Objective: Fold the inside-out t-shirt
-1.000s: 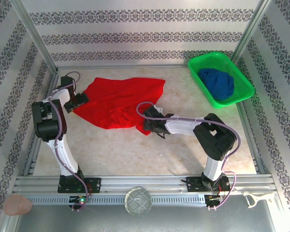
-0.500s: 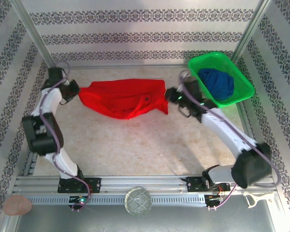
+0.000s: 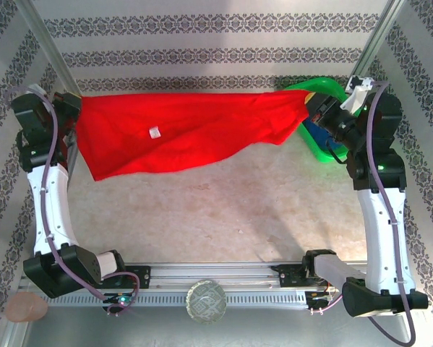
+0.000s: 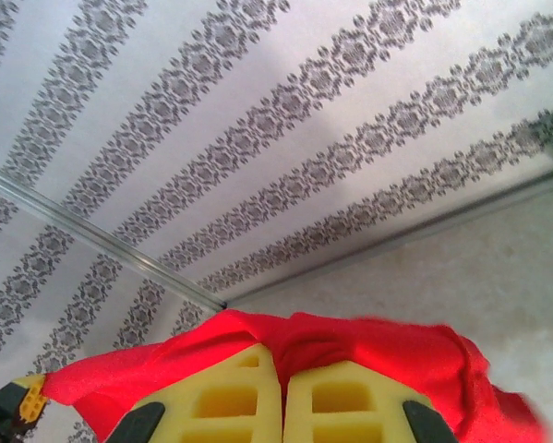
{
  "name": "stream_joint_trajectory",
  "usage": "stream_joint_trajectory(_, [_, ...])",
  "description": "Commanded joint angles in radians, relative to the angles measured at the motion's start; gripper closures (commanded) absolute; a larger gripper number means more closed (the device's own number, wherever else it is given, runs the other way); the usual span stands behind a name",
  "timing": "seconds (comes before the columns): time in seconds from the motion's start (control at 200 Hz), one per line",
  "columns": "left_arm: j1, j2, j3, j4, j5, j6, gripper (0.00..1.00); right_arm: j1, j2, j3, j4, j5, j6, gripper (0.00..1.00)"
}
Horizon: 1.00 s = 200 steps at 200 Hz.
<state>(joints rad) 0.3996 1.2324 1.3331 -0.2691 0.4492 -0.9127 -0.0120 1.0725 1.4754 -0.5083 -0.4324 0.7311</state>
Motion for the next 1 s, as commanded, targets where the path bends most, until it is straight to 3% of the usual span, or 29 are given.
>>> stream_joint_trajectory(0.0, [0.004, -0.010, -0.023, 0.081, 0.055, -0.069, 1.00, -0.024, -0.010, -0.020, -0.033, -0.013, 0.009, 1.00])
stream_joint_trajectory(0.275, [-0.033, -0.009, -0.050, 0.068, 0.147, -0.076, 1.00, -0.025, -0.103, -0.194, 0.002, -0.023, 0.050, 1.00])
stream_joint_trajectory(0.365, [-0.103, -0.005, -0.088, 0.066, 0.150, -0.063, 1.00, -0.024, -0.179, -0.302, 0.022, -0.022, 0.078, 1.00])
stream_joint_trajectory(0.455, [-0.205, 0.020, -0.120, 0.054, 0.075, -0.018, 1.00, -0.022, -0.263, -0.438, 0.050, 0.002, 0.108, 1.00])
stream_joint_trajectory(0.555, [-0.301, 0.130, -0.126, 0.069, 0.035, 0.009, 1.00, -0.019, -0.313, -0.586, 0.091, 0.025, 0.138, 1.00])
stream_joint_trajectory(0.585, [-0.323, 0.174, -0.122, 0.078, 0.030, 0.023, 0.93, -0.016, -0.319, -0.630, 0.112, 0.039, 0.147, 1.00])
stream_joint_trajectory(0.66, [-0.358, 0.282, -0.098, 0.077, 0.025, 0.072, 0.64, -0.013, -0.322, -0.728, 0.160, 0.087, 0.162, 1.00])
stream_joint_trajectory(0.739, [-0.362, 0.366, -0.064, 0.007, 0.041, 0.142, 0.44, -0.013, -0.307, -0.808, 0.229, 0.122, 0.175, 1.00])
stream_joint_trajectory(0.894, [-0.373, 0.287, -0.197, -0.061, -0.014, 0.260, 0.28, -0.013, -0.242, -0.829, 0.284, 0.138, 0.148, 1.00])
stream_joint_trajectory(0.994, [-0.400, 0.179, -0.332, -0.058, -0.083, 0.315, 0.25, -0.013, -0.223, -0.813, 0.295, 0.140, 0.129, 1.00])
